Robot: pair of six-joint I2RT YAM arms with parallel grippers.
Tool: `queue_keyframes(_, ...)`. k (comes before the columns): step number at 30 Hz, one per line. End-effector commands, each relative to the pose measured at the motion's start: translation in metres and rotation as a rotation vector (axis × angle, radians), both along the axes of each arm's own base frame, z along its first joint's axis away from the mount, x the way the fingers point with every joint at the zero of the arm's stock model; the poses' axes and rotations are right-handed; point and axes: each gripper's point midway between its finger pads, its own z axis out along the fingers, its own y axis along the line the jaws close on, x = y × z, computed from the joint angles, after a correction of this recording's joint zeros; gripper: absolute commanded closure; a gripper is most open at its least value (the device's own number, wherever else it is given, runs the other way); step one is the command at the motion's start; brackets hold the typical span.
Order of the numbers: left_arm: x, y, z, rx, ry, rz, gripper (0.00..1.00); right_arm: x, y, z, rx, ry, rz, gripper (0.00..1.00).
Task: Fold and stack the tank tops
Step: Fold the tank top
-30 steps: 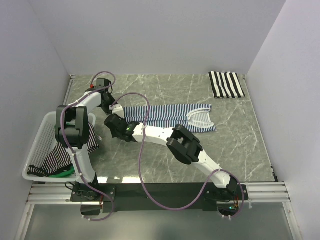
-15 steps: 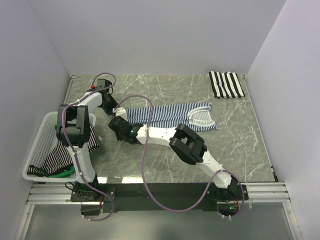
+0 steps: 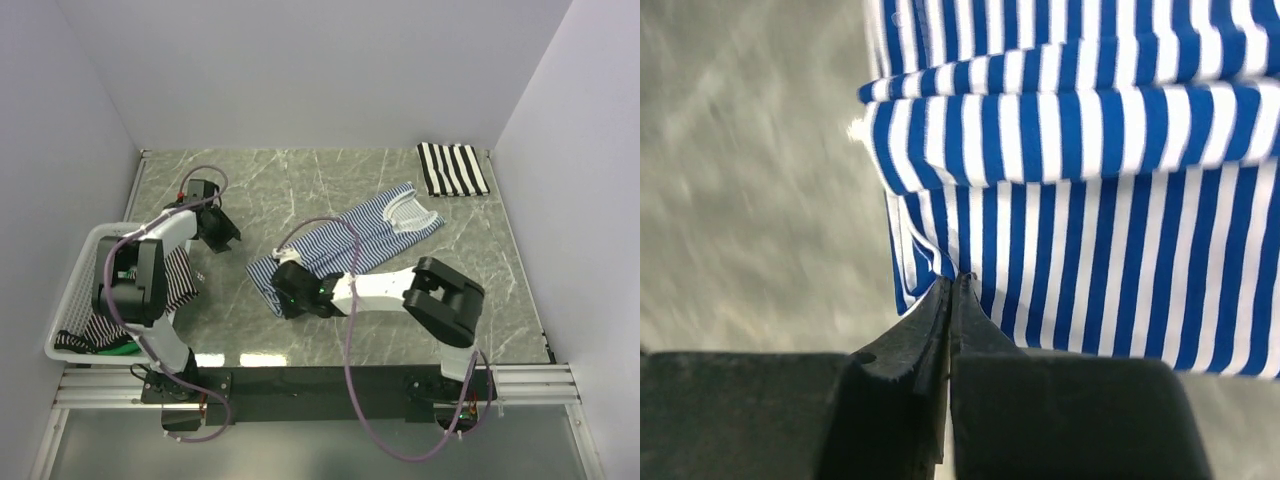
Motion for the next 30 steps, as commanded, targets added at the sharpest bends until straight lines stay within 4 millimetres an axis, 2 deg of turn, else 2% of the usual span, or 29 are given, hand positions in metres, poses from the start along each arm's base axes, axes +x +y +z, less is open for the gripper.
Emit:
queue_keyframes(1,-0.002,-0.017,0.032,-0.054,-0.112,-0.036,0.54,-0.025,-0.022,-0.005,-0.018,0.050,0.005,0.94)
queue_keyframes(2,-0.007,-0.021,0.041,-0.060,-0.137,-0.044,0.53,-0.029,-0.027,-0.003,-0.013,0.048,0.006,0.85)
queue_keyframes(4,-0.021,-0.033,0.039,-0.072,-0.131,-0.069,0.53,-0.033,-0.029,-0.001,-0.005,0.047,0.002,0.76)
queue_keyframes(5,-0.026,-0.036,0.043,-0.070,-0.139,-0.073,0.53,-0.032,-0.027,0.008,0.013,0.032,0.000,0.70)
queue_keyframes(9,-0.052,-0.053,0.034,-0.047,-0.103,-0.104,0.55,-0.028,-0.027,0.031,0.038,-0.024,-0.032,0.64)
queue_keyframes(11,-0.062,-0.054,0.029,-0.036,-0.087,-0.103,0.56,-0.019,-0.030,0.044,0.054,-0.068,-0.075,0.62)
queue_keyframes(13,-0.070,-0.058,0.024,-0.028,-0.079,-0.115,0.56,-0.015,-0.033,0.050,0.054,-0.100,-0.096,0.61)
queue_keyframes(16,-0.076,-0.062,0.021,-0.002,-0.065,-0.133,0.57,-0.014,-0.026,0.055,0.053,-0.116,-0.080,0.60)
queue_keyframes(17,-0.077,-0.063,0.018,-0.001,-0.058,-0.136,0.57,-0.016,-0.025,0.048,0.030,-0.111,-0.069,0.59)
queue_keyframes(19,-0.078,-0.066,0.016,-0.003,-0.052,-0.142,0.57,-0.021,-0.015,0.049,0.022,-0.115,-0.036,0.59)
queue_keyframes(22,-0.077,-0.067,0.010,0.002,-0.041,-0.149,0.56,-0.029,-0.005,0.035,-0.029,-0.114,-0.003,0.58)
queue_keyframes(25,-0.075,-0.068,0.005,0.004,-0.037,-0.150,0.56,-0.028,-0.003,0.030,-0.074,-0.129,-0.017,0.58)
queue_keyframes(26,-0.076,-0.068,0.004,0.006,-0.034,-0.153,0.56,-0.027,-0.005,0.024,-0.099,-0.132,-0.026,0.59)
queue_keyframes(30,-0.077,-0.068,-0.001,0.007,-0.027,-0.153,0.57,-0.018,-0.015,0.023,-0.161,-0.188,-0.092,0.59)
